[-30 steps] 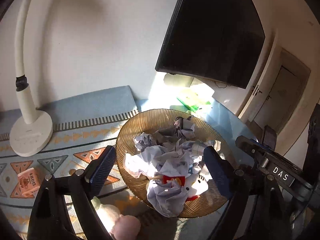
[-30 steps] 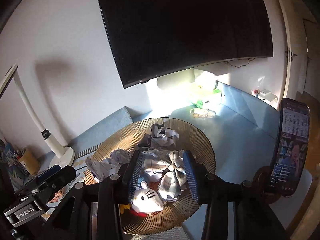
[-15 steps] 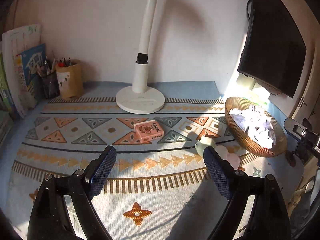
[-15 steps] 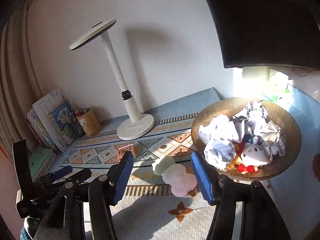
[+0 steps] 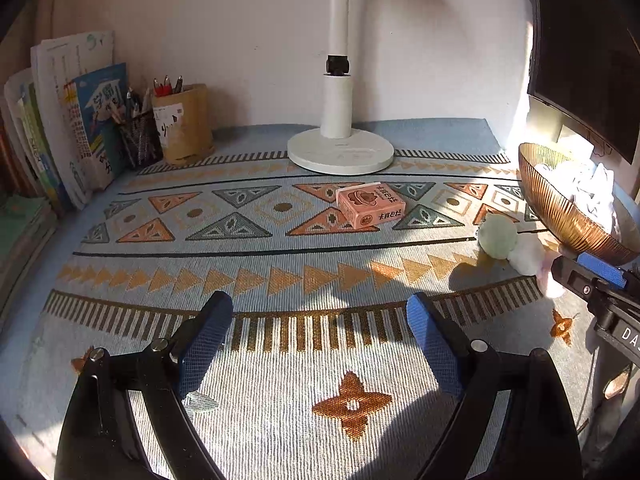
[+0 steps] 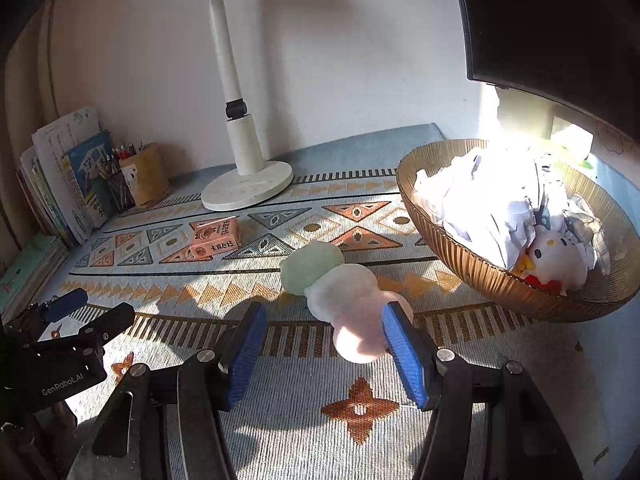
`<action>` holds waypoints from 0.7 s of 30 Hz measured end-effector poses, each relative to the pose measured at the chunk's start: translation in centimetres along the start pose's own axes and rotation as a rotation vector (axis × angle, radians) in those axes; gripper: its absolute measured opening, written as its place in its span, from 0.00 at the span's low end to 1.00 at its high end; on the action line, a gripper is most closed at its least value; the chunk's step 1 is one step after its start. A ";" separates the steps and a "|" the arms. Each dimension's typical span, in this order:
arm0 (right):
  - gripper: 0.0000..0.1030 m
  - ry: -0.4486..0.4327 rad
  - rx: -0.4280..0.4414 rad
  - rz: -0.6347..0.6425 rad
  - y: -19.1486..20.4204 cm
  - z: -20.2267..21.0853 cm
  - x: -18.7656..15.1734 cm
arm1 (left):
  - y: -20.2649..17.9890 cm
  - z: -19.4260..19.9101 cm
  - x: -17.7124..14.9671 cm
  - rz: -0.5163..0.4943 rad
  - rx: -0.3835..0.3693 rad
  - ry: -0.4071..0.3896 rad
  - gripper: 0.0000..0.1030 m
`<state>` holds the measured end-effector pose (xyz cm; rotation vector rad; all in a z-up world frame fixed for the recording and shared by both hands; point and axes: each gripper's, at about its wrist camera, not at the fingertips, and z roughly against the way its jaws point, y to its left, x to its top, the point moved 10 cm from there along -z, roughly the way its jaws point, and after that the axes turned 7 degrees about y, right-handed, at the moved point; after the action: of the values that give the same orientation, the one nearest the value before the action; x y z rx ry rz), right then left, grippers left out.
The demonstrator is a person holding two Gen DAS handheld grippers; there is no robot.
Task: Organize objects
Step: 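Move both open grippers back toward the orange box and plush stack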
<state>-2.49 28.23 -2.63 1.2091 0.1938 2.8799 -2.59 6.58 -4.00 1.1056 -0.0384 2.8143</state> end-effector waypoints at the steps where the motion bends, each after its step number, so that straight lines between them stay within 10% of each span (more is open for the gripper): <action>1: 0.61 -0.002 0.000 -0.005 -0.1 0.0 0.0 | -0.3 0.1 0.0 -0.013 0.004 -0.003 0.86; 21: 0.79 0.083 -0.049 -0.130 -2.8 -1.6 -0.3 | -0.2 -0.4 -0.3 -0.015 -0.002 0.027 0.86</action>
<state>-3.55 30.82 -4.33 1.0300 0.1939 2.8062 -2.63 6.80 -4.50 1.0628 -0.0296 2.8147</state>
